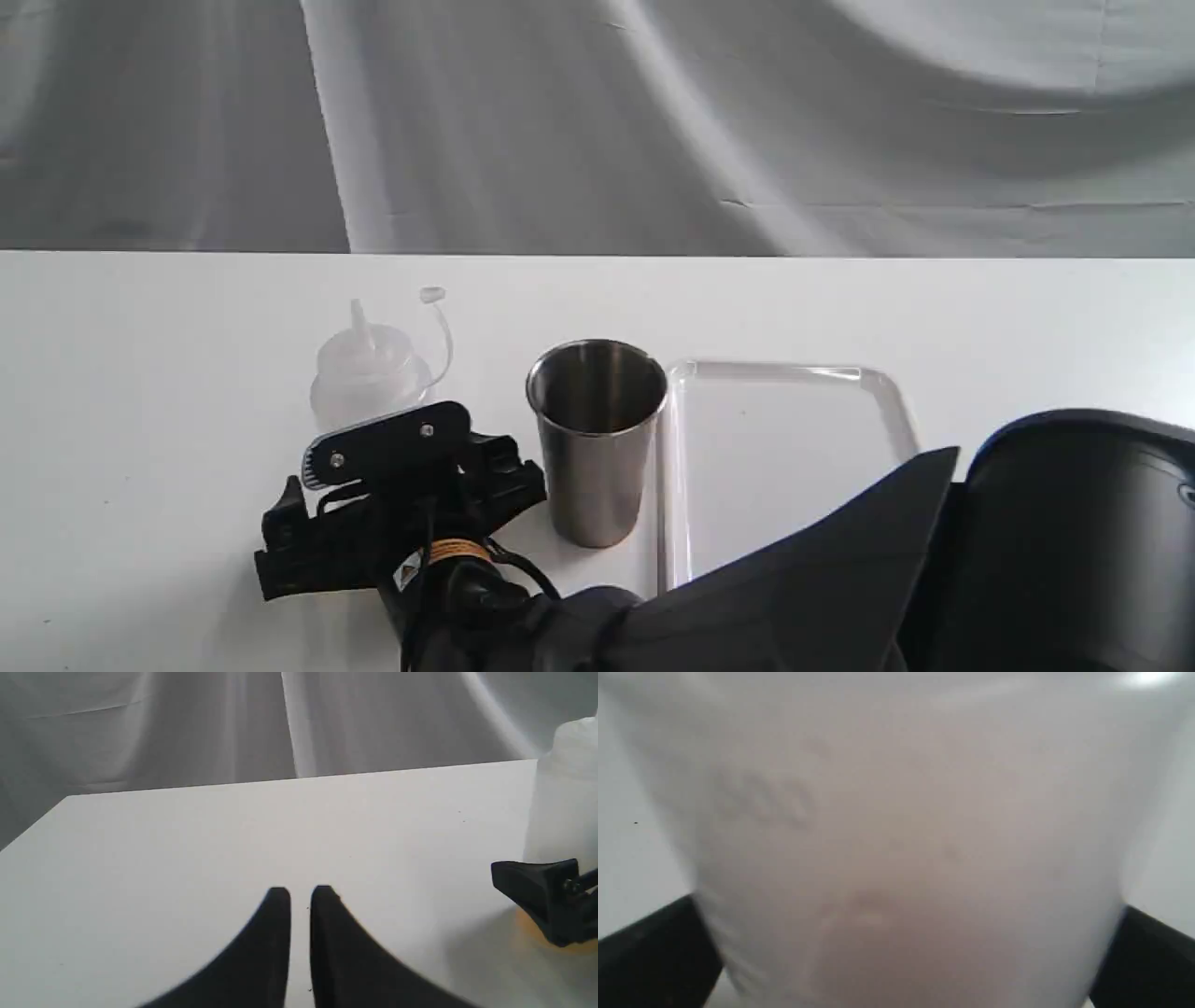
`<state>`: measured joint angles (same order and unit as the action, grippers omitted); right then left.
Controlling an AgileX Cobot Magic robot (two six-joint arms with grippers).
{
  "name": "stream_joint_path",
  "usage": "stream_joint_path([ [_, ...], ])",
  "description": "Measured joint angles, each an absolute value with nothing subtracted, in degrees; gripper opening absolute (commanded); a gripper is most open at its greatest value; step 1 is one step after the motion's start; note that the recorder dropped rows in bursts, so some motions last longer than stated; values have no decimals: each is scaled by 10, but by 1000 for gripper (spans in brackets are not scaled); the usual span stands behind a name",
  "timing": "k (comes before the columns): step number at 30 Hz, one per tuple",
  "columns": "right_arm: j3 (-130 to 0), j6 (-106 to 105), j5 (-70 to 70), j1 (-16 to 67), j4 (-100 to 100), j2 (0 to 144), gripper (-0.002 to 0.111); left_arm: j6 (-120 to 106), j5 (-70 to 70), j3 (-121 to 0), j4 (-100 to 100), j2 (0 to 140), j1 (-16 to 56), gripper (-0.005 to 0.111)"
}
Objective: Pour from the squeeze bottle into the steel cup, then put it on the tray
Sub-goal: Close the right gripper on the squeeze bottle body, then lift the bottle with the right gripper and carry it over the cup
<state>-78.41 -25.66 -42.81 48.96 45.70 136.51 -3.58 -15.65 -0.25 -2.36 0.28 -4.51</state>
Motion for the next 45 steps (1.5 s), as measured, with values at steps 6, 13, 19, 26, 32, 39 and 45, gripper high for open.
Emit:
stream_joint_path([
  [6,-784,-257,-428,490,442,1365,102,-36,-157,-3,-24,3,-45,8],
  [13,-784,-255,-428,490,436,1365,78,-36,-157,-3,-24,3,-45,8],
  [19,-784,-255,-428,489,435,1365,41,-36,-157,-3,-24,3,-45,8],
  [26,-784,-255,-428,488,435,1365,0,-36,-157,-3,-24,3,-45,8],
  [32,-784,-300,-429,493,435,1362,0,-36,-157,-3,-24,3,-45,8],
  [39,-784,-341,-430,507,435,1311,0,-36,-157,-3,-24,3,-45,8],
  [45,-784,-374,-434,520,412,1238,0,-36,-157,-3,-24,3,-45,8],
])
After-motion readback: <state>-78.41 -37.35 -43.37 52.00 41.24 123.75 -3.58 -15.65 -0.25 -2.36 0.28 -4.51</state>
